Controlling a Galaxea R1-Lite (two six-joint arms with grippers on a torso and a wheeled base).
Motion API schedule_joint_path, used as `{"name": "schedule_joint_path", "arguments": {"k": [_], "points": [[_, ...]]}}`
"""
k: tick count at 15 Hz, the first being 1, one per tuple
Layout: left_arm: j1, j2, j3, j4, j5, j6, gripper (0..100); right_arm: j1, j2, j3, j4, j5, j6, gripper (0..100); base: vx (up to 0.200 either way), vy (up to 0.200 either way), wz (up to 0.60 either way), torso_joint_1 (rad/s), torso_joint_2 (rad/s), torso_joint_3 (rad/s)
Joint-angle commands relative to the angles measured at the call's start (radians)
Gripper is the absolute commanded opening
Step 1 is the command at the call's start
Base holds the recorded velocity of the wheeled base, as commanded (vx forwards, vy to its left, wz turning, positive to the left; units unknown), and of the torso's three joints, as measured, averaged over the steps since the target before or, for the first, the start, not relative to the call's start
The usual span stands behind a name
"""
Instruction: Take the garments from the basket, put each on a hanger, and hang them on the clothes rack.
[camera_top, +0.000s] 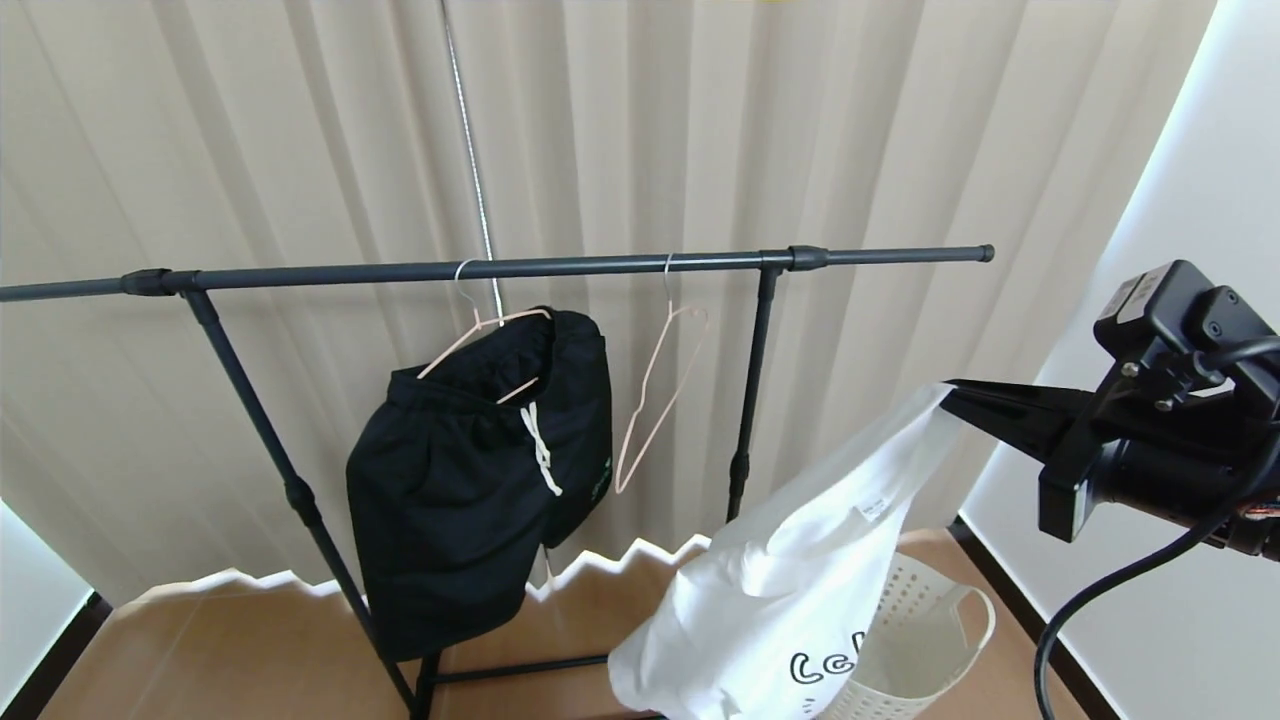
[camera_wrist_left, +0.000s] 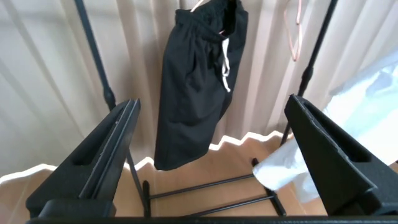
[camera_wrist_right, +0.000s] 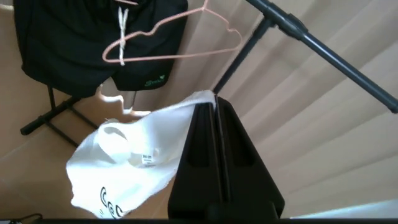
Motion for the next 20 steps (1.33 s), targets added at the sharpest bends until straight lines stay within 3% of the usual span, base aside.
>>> {"name": "schedule_joint_path", "arguments": {"k": [1, 6, 9, 10, 11, 12, 14, 16, 19, 20], "points": [[-0.001, 0.001, 0.000, 0.001, 0.000, 0.001, 100, 0.001, 0.003, 0.000, -0.002, 0.000, -0.001, 0, 0.000, 0.000, 0.00, 0.000, 0.00, 0.000], [-0.001, 0.001, 0.000, -0.001, 0.000, 0.012, 100, 0.001, 0.007, -0.001, -0.005, 0.002, -0.002, 0, 0.000, 0.000, 0.00, 0.000, 0.00, 0.000], [0.000, 0.001, 0.000, 0.009, 0.034, 0.102, 100, 0.001, -0.001, 0.007, -0.003, -0.003, -0.002, 0, 0.000, 0.000, 0.00, 0.000, 0.00, 0.000], [0.000, 0.027, 0.000, 0.009, 0.035, 0.111, 100, 0.001, 0.000, 0.003, -0.005, -0.004, -0.002, 0, 0.000, 0.000, 0.00, 0.000, 0.00, 0.000], [-0.001, 0.151, -0.063, 0.007, 0.035, 0.111, 100, 0.001, -0.001, 0.007, -0.003, -0.006, -0.002, 0, 0.000, 0.000, 0.00, 0.000, 0.00, 0.000], [-0.009, 0.275, -0.144, 0.004, 0.028, 0.059, 100, 0.001, -0.001, 0.000, -0.005, -0.004, -0.001, 0, 0.000, 0.000, 0.00, 0.000, 0.00, 0.000], [-0.047, 0.527, -0.316, 0.001, -0.078, -0.050, 100, 0.001, 0.000, 0.002, -0.003, -0.011, 0.001, 0, 0.000, 0.000, 0.00, 0.000, 0.00, 0.000], [-0.118, 0.809, -0.483, -0.001, -0.167, -0.129, 100, 0.010, 0.008, -0.003, -0.005, -0.081, -0.001, 0, 0.000, 0.000, 0.00, 0.000, 0.00, 0.000], [-0.354, 1.127, -0.621, -0.018, -0.169, -0.295, 100, 0.076, 0.026, -0.010, -0.006, -0.099, 0.007, 0, 0.000, 0.000, 0.00, 0.000, 0.00, 0.000], [-0.414, 1.214, -0.658, -0.044, -0.169, -0.310, 100, 0.105, 0.030, -0.010, -0.006, -0.099, 0.033, 0, 0.000, 0.000, 0.00, 0.000, 0.00, 0.000]]}}
